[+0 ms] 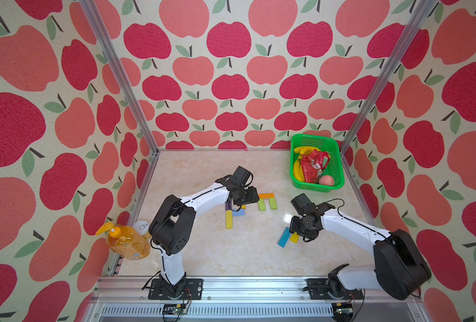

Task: Assemble the letter p with building blocks
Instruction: Pick up the building block from the center of the board.

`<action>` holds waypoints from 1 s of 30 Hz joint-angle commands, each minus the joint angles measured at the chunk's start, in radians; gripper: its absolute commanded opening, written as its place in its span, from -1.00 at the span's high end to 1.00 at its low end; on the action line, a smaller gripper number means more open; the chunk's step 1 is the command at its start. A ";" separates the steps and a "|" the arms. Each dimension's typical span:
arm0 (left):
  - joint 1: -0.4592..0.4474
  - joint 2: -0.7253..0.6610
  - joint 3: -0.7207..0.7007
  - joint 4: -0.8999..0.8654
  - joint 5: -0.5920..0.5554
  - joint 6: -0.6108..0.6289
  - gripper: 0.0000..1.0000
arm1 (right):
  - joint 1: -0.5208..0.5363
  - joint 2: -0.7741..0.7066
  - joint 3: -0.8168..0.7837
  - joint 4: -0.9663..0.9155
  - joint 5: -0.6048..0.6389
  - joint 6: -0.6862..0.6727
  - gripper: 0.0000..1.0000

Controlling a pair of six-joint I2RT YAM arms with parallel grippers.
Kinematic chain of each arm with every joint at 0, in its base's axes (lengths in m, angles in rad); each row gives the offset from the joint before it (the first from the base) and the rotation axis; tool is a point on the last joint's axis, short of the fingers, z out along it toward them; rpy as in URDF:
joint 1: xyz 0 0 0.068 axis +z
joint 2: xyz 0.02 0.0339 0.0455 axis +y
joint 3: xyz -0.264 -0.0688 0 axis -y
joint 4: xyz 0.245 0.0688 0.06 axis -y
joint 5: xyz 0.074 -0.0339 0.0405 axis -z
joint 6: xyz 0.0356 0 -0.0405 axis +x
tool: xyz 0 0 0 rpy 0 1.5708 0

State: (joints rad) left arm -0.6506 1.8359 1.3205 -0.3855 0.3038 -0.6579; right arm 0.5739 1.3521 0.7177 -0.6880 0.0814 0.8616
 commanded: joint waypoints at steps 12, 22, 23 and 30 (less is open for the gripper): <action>0.025 -0.060 -0.044 -0.018 -0.004 0.032 -0.16 | 0.026 0.019 -0.052 0.040 0.000 0.088 -0.07; 0.042 -0.085 -0.052 -0.027 -0.025 0.037 -0.16 | 0.034 0.040 0.010 -0.018 0.050 0.016 0.86; 0.044 -0.088 -0.052 -0.031 -0.027 0.038 -0.17 | 0.034 0.029 0.035 -0.031 0.070 -0.007 0.91; 0.058 -0.149 -0.086 -0.037 -0.063 0.048 -0.17 | 0.036 0.040 0.301 0.001 0.103 -0.406 1.00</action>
State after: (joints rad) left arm -0.6010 1.7355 1.2606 -0.3927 0.2768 -0.6357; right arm 0.6022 1.3823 0.9363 -0.7113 0.1608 0.6727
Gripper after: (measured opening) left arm 0.585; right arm 0.323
